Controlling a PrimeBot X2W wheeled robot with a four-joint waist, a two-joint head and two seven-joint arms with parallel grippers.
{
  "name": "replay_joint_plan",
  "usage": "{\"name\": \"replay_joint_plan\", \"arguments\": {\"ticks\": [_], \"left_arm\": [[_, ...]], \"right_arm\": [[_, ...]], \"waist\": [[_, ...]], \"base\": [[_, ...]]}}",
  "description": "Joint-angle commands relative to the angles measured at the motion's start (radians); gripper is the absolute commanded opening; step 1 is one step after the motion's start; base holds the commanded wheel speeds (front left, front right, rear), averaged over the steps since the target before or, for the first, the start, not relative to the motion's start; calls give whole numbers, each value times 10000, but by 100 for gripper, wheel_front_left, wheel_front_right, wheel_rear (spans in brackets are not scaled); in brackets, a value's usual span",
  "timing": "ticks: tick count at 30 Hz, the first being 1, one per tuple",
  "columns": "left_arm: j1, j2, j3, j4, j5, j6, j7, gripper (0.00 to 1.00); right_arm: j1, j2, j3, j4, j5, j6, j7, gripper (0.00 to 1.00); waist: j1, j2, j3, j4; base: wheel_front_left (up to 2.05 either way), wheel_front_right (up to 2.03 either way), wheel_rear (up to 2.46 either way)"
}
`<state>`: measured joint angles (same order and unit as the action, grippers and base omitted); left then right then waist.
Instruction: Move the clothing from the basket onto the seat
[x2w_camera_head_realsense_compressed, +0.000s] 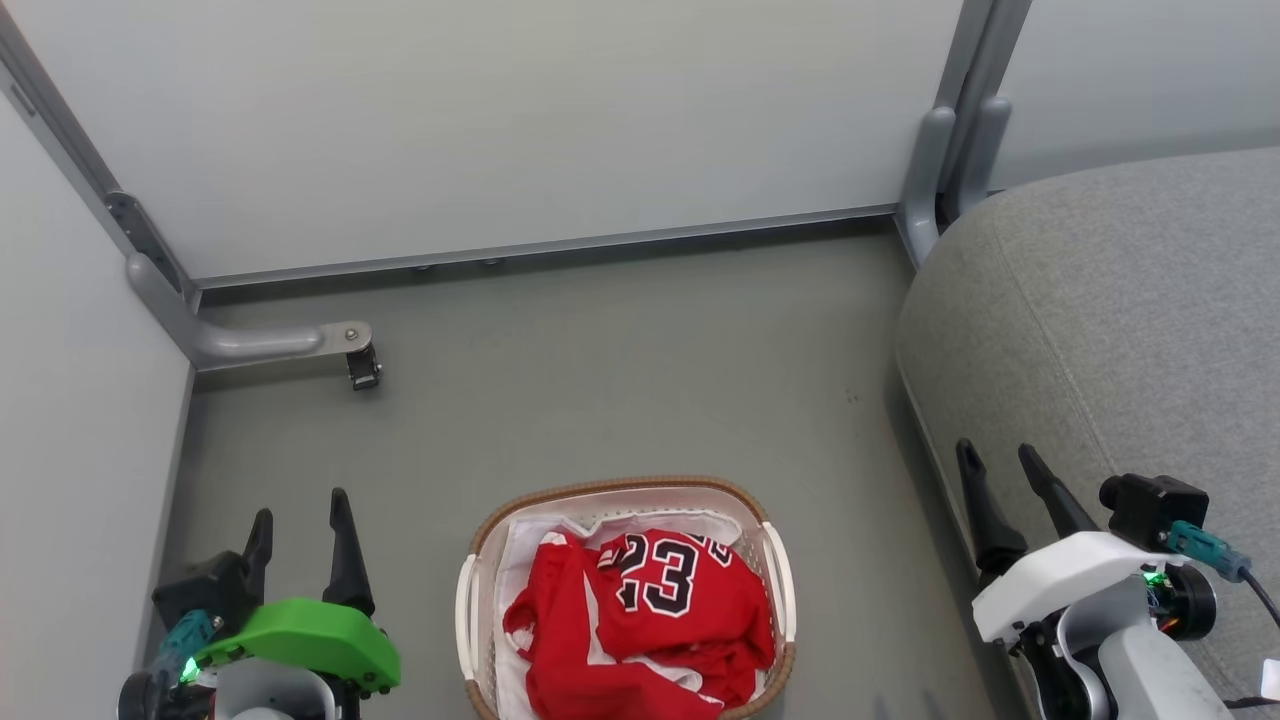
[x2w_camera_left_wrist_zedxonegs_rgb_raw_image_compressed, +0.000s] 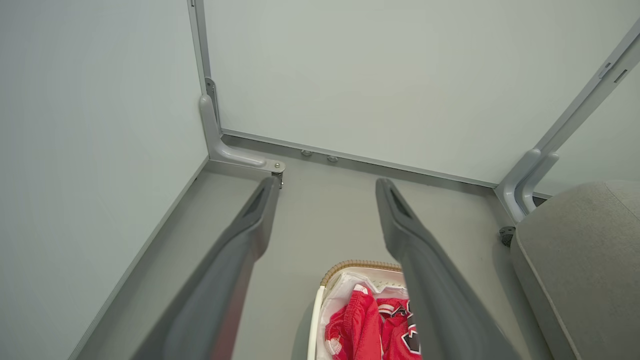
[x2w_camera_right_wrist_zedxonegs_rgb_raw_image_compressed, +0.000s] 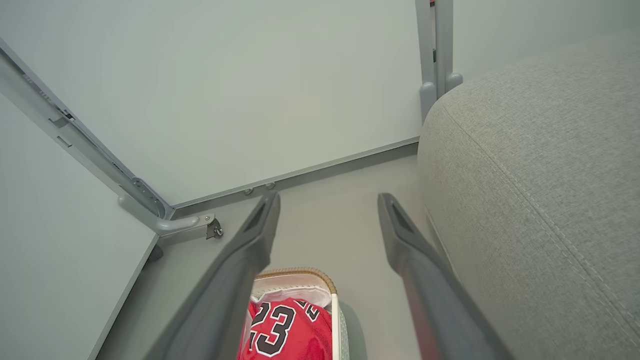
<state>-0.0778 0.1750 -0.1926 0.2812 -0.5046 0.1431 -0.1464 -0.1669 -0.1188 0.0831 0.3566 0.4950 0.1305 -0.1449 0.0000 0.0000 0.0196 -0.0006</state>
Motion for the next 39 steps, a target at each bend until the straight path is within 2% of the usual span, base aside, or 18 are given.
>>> {"name": "replay_joint_plan", "arguments": {"ticks": [1,14,16,19,23,31,39], "left_arm": [[68,127,19,-167,233,66,-100,100],[142,218,-222,-172,1577,45,-420,100],[81,151,-300,-110,1703,-106,-461,100],[-182,-19,-433,110,1753,-621,-526,100],[-663,-242,-577,505,2068,-1092,-615,100],[-1917,-616,-883,1454,2896,-1671,-783,100],[-3469,-894,-1196,2871,3612,-2013,-941,100]], "right_arm": [[-201,-90,-23,-23,-261,2,-112,100],[-267,-85,31,183,-1599,3,-433,100],[-385,-113,63,170,-1783,3,-479,100],[-625,-164,88,62,-2055,2,-548,100],[-1038,-168,13,-221,-2417,2,-634,100],[-2258,-107,-119,-1027,-3126,2,-804,100],[-3588,-25,-81,-2090,-3736,2,-960,100]], "waist": [[0,0,0,10],[0,0,228,32],[0,0,373,3],[0,0,758,-41],[0,0,1431,-124],[0,0,3129,-468],[0,0,4873,-902]], "base": [[0,0,0],[0,0,0],[0,0,0],[0,0,0],[0,0,0],[0,0,0],[0,0,0]]}}
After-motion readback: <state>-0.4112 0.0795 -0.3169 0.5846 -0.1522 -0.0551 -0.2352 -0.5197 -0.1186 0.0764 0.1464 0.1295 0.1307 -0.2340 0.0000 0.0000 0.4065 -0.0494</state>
